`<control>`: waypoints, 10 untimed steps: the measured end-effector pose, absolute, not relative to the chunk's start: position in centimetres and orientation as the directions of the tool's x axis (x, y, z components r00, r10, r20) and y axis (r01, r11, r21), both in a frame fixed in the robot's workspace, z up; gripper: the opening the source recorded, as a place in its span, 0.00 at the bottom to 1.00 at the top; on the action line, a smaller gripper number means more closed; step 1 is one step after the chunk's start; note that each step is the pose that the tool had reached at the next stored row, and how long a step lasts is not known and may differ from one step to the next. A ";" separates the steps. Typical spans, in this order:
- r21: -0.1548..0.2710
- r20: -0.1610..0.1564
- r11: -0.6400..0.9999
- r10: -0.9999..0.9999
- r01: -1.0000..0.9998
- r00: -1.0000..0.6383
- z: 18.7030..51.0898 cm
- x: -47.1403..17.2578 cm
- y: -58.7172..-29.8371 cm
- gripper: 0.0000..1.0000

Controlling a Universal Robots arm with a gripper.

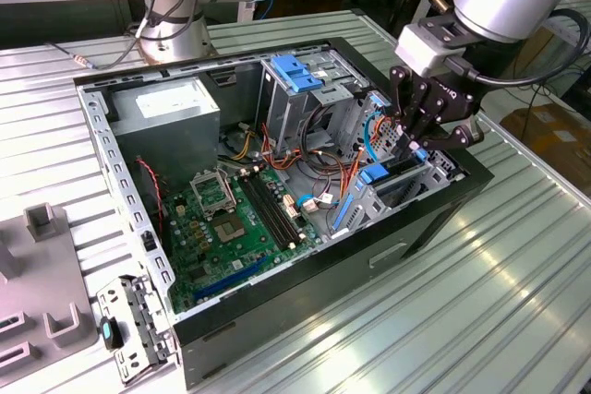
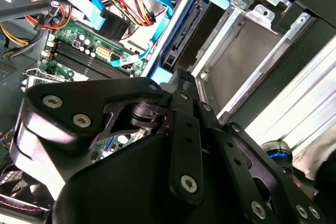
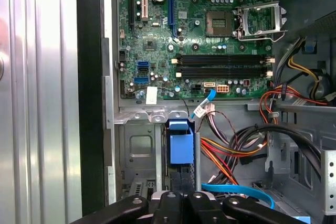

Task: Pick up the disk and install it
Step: 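Insert the disk into the insertion slot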

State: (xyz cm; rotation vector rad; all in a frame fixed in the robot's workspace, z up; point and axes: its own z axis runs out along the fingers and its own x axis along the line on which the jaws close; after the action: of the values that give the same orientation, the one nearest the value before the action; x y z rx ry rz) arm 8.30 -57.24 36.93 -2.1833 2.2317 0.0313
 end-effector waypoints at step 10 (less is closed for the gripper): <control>0.001 -0.028 0.022 -0.999 -1.000 -0.022 36.9 8.5 -57.2 0.11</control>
State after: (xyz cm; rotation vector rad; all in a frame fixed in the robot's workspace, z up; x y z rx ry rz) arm 8.46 -57.24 36.87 -2.1833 2.2317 0.0313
